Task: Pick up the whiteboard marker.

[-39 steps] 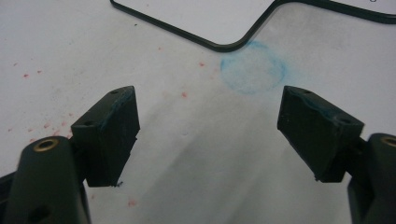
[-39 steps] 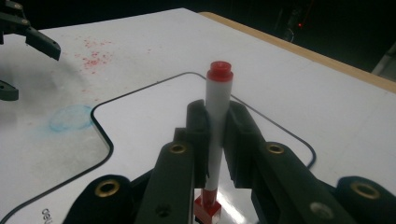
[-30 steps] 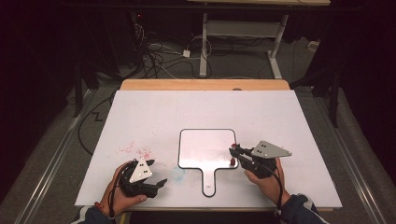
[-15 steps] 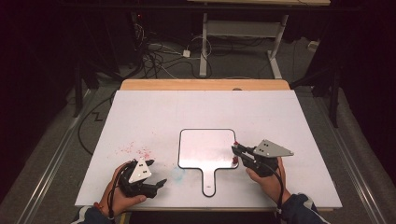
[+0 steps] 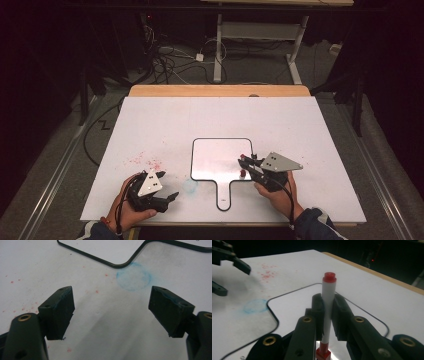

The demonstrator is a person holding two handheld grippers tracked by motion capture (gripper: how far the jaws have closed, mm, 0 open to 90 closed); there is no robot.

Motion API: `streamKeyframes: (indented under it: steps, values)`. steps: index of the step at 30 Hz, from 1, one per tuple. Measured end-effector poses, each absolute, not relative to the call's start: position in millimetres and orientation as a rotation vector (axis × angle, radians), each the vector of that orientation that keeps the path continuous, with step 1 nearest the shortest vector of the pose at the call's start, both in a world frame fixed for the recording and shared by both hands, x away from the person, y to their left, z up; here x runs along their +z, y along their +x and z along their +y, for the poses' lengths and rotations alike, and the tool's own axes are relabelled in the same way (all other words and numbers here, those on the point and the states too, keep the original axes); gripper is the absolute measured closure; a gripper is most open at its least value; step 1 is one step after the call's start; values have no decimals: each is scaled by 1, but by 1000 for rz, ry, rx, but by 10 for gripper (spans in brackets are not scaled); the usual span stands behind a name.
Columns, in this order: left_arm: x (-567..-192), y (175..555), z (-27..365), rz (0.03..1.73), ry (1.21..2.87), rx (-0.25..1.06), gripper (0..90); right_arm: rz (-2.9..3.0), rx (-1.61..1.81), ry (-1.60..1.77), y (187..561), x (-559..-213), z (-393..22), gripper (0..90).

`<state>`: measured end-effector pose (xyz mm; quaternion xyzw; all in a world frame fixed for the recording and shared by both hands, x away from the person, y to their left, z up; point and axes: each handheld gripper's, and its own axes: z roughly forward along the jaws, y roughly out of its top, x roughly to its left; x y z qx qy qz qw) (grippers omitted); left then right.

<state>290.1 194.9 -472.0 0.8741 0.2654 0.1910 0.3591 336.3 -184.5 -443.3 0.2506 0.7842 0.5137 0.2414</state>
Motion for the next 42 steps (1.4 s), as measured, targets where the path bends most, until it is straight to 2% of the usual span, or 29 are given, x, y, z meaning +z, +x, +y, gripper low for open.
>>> streamKeyframes:
  steps: [3, 7, 24, 37, 42]
  values:
    - [-472, 290, 195, 686, 2254, 492, 200, 2119, 1376, 717, 337, -442, -201, 820]
    - [-471, 290, 194, 684, 2254, 492, 201, 2114, 1384, 734, 337, -443, -204, 820]
    - [-472, 291, 194, 679, 2257, 485, 201, 2166, 1474, 618, 339, -448, -148, 821]
    - [-473, 291, 193, 681, 2262, 480, 201, 2092, 1431, 736, 361, -447, -180, 820]
    - [-473, 292, 193, 680, 2263, 476, 201, 2139, 1462, 702, 349, -446, -181, 820]
